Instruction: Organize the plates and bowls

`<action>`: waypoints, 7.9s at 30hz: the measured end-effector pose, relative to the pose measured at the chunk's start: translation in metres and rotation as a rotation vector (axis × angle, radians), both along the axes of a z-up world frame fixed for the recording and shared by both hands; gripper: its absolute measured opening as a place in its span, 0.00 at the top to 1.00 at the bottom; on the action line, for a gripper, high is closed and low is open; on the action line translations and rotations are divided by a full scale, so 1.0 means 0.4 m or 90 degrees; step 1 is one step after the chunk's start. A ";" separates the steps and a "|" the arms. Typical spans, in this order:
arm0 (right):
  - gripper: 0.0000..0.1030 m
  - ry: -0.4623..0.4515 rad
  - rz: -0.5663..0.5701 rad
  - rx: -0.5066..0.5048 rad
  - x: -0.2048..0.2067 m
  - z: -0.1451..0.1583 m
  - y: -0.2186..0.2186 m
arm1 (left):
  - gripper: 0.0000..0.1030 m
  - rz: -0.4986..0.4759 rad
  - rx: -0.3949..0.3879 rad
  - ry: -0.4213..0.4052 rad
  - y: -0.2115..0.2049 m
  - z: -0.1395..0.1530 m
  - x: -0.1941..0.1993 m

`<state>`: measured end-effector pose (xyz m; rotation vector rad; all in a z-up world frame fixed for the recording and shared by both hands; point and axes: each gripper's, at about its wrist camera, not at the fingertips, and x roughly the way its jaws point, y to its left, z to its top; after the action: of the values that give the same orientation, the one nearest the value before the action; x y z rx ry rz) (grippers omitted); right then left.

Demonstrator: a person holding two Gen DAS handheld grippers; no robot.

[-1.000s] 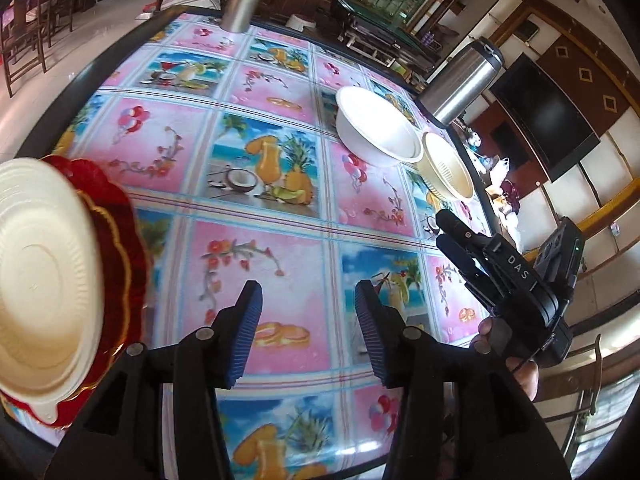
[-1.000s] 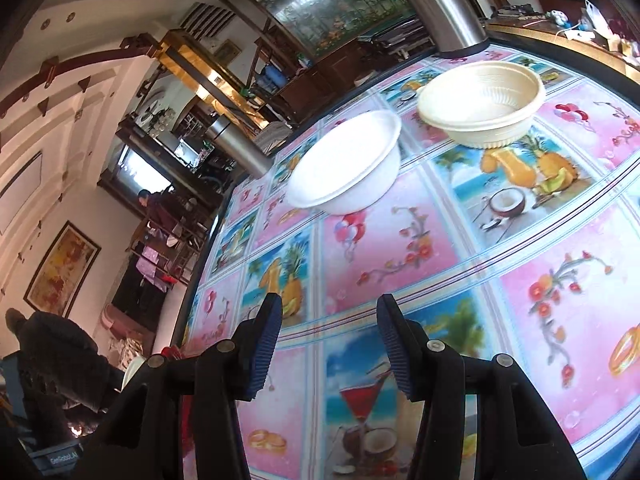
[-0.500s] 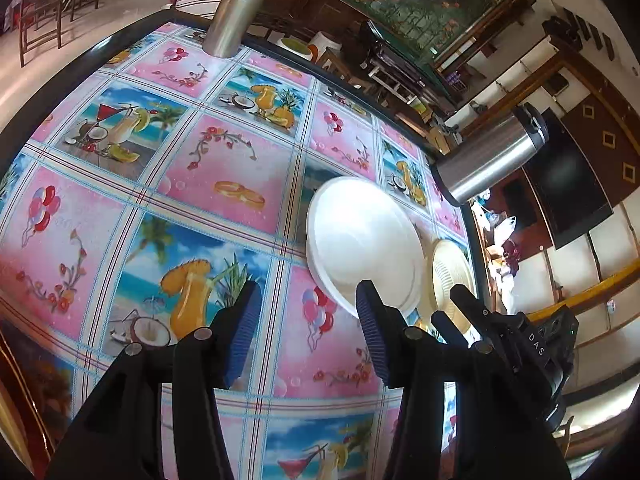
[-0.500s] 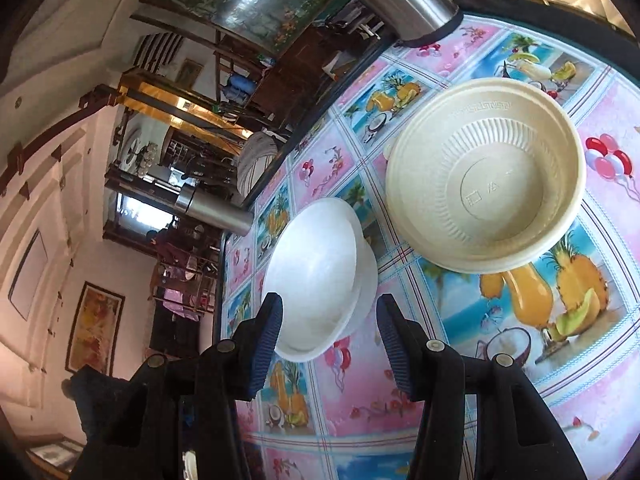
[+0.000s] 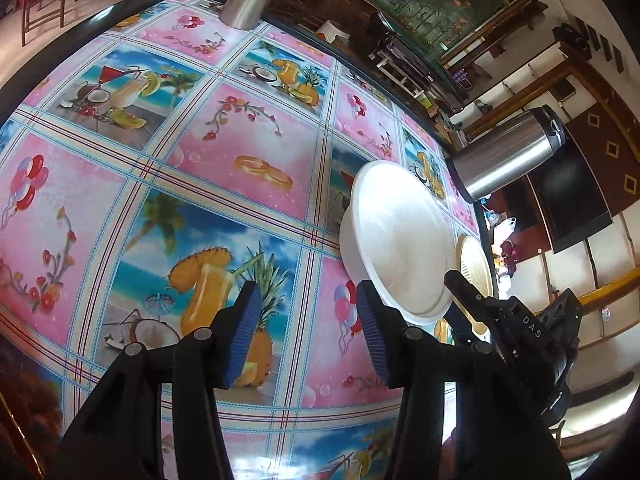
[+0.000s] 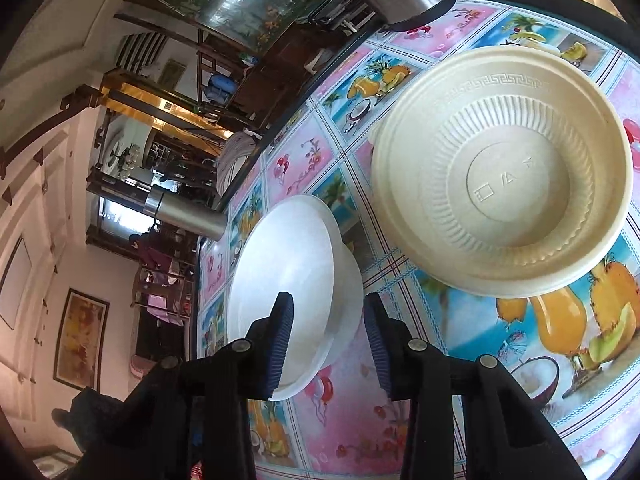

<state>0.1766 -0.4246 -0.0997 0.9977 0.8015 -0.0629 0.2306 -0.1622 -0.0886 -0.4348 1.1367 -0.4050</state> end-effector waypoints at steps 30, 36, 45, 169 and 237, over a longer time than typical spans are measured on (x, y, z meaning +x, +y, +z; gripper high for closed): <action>0.71 -0.002 -0.005 -0.013 -0.013 0.010 -0.004 | 0.54 -0.017 -0.050 0.047 -0.111 -0.030 0.141; 0.71 -0.003 -0.007 -0.015 -0.015 0.010 -0.001 | 0.55 -0.017 -0.056 0.038 -0.104 -0.023 0.139; 0.71 -0.001 -0.003 -0.019 -0.010 0.008 0.003 | 0.59 -0.021 -0.043 0.026 -0.109 -0.017 0.136; 0.93 -0.034 0.386 -0.036 -0.256 0.174 0.842 | 0.92 0.142 0.035 -0.096 0.698 0.148 -0.501; 0.67 -0.008 0.115 -0.008 -0.320 0.087 0.199 | 0.67 -0.227 0.119 -0.009 -0.011 0.056 -0.408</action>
<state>0.0485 -0.3452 -0.0651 0.9087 0.8751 0.0931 0.0673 -0.1665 -0.0661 -0.0629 1.2282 -0.6040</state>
